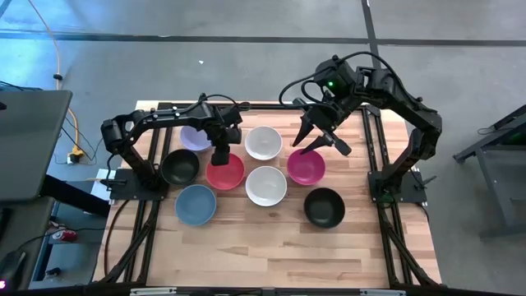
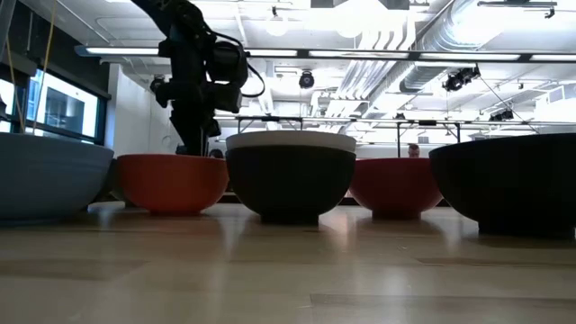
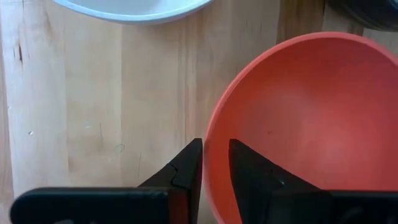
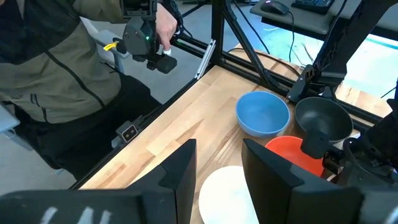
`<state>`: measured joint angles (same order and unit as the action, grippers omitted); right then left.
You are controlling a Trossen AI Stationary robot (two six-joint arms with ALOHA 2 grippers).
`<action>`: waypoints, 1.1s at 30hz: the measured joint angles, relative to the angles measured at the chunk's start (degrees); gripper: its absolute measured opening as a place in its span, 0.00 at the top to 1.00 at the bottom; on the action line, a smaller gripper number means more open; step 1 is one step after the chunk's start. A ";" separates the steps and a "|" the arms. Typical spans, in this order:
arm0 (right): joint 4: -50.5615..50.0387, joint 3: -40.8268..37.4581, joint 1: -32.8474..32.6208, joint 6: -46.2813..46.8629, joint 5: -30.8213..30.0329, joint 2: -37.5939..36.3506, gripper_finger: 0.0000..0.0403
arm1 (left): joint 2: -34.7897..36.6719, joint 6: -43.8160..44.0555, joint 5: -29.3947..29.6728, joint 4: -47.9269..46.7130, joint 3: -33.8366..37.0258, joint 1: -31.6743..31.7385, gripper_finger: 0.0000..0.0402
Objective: Nest bowls inside each other
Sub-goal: Stack the orange bowl on top of the bottom white bowl
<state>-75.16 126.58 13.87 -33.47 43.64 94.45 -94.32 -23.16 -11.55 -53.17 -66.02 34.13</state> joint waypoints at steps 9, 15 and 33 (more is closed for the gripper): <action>0.00 0.02 0.00 0.00 0.00 0.00 0.71 | 0.00 0.00 -0.04 -0.15 0.00 -0.02 0.83; 0.00 0.04 0.00 0.02 0.00 0.00 0.71 | 0.00 0.02 -0.30 -0.22 0.00 -0.04 0.83; 0.00 0.04 0.00 -0.02 0.00 -0.02 0.71 | -1.03 -0.12 -1.44 0.28 1.11 -0.11 0.83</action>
<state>-75.16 126.63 13.87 -33.50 43.64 94.43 -95.35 -23.28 -12.99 -52.88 -64.90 34.02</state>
